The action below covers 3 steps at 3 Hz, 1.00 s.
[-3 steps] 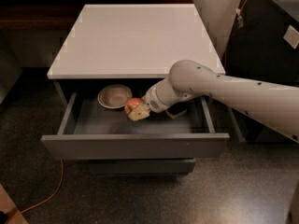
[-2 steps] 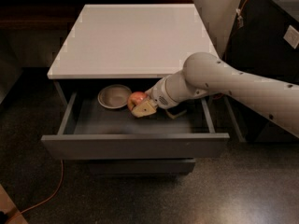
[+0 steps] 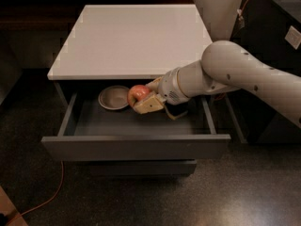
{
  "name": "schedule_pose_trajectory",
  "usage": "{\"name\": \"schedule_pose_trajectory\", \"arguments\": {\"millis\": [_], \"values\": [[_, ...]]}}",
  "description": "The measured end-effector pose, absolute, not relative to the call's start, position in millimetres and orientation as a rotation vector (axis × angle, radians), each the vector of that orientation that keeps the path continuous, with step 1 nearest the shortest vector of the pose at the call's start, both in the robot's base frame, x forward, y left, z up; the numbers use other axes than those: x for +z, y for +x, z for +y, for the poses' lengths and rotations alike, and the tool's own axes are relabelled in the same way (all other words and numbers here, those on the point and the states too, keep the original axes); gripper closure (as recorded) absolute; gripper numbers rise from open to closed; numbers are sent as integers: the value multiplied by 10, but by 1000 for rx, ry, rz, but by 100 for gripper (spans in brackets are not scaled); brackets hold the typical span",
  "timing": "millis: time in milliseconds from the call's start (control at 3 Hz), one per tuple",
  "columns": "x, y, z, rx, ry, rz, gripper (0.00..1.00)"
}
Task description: Pick apple from top drawer and place on counter
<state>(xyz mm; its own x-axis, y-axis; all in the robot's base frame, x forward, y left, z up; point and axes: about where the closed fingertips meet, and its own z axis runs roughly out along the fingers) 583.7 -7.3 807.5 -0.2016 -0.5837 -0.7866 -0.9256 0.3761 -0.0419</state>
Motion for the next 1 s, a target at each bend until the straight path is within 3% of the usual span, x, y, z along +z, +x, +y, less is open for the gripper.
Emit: {"name": "schedule_pose_trajectory", "arguments": {"millis": [1000], "values": [[8332,6080,46,579,-1291,1845,100]]}}
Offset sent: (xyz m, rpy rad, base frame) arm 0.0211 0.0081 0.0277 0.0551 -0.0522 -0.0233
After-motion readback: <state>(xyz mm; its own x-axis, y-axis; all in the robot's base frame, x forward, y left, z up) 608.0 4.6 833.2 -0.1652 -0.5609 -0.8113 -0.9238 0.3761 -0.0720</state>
